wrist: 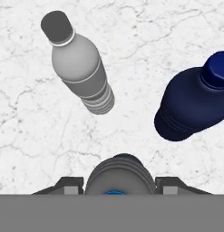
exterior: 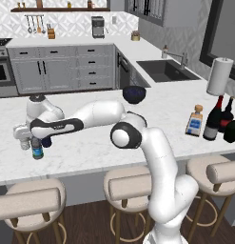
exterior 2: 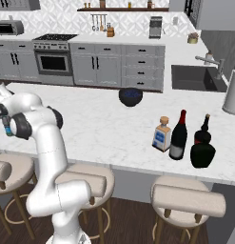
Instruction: Move the plastic bottles in the middle to the plastics group, and the glass bottles in the middle to the glass group.
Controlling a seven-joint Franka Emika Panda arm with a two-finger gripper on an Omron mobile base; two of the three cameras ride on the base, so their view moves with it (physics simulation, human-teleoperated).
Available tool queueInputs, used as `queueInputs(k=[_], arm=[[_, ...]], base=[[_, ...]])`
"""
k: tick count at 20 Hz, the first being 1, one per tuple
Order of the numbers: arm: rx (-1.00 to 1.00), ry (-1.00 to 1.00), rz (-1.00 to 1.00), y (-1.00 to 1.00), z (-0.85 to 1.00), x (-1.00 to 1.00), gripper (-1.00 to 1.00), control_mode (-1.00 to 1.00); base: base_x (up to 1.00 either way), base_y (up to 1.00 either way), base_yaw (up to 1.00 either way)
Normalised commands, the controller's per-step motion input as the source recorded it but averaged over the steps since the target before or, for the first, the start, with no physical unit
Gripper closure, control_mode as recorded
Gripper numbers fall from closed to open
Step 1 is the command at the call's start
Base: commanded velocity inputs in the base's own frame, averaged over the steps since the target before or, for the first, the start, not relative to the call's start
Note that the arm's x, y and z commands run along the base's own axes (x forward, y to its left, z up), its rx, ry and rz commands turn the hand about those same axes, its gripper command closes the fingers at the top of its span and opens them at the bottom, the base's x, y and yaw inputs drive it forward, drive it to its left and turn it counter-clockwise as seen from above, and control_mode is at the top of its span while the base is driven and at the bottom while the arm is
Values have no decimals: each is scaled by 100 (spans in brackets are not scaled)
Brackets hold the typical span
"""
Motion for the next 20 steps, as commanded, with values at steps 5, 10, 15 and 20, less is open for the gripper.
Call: queueInputs(k=[5,10,15,20], arm=[[0,0,0,-11,-40,-2,100,-100],[0,0,0,-19,-26,-3,-100,-100],[5,0,-1,-6,17,-1,-100,-100],[6,0,0,-2,44,1,-100,-100]], base=[[0,0,0],[0,0,0],[0,0,0],[0,0,0]])
